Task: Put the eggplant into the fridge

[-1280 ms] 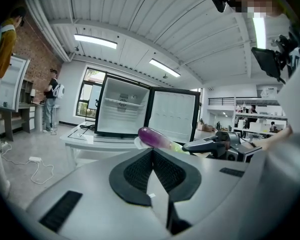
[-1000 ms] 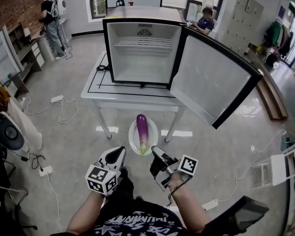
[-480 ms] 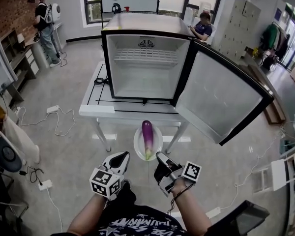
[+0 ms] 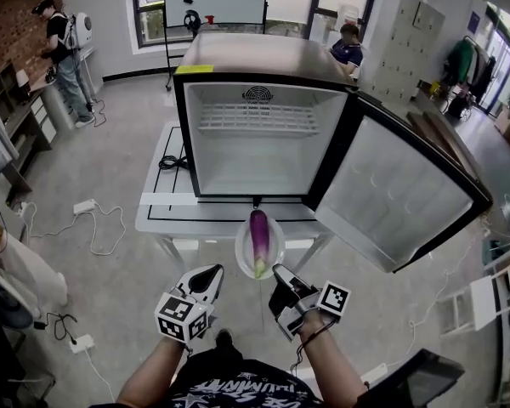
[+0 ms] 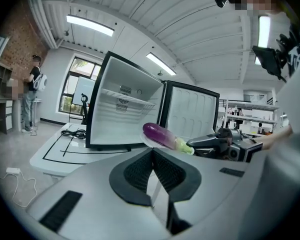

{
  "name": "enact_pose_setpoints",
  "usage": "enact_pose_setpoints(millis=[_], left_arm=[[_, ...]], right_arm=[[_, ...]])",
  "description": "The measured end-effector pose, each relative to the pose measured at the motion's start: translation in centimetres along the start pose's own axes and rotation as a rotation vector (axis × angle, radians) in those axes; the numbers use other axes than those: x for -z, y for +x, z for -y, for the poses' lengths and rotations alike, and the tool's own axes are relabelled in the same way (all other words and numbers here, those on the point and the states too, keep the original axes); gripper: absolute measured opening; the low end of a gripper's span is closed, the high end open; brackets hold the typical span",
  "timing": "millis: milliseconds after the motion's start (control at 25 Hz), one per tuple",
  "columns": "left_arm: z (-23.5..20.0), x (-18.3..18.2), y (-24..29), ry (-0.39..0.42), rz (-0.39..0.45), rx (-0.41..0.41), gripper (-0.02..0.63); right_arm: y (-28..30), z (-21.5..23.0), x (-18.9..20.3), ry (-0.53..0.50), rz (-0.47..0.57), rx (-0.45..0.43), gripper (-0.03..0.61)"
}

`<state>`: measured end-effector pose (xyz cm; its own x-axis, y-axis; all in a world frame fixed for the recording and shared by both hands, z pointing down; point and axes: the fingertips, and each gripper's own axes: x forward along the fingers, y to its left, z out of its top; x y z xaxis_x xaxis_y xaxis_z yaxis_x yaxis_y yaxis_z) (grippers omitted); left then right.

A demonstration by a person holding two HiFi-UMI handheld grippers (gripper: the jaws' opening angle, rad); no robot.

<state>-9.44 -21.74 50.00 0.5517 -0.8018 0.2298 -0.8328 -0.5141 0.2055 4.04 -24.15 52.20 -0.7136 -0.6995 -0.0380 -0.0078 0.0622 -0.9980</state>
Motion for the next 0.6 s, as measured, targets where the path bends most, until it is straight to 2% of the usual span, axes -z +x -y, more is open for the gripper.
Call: enact_pose_setpoints(millis=[600], left_arm=[[-7.4,-2.4,2.8,-0.023,0.027,0.052,0.009]], right_arm=[[8.3,0.6,-1.6,-0.016,0.072,0.024,0.021]])
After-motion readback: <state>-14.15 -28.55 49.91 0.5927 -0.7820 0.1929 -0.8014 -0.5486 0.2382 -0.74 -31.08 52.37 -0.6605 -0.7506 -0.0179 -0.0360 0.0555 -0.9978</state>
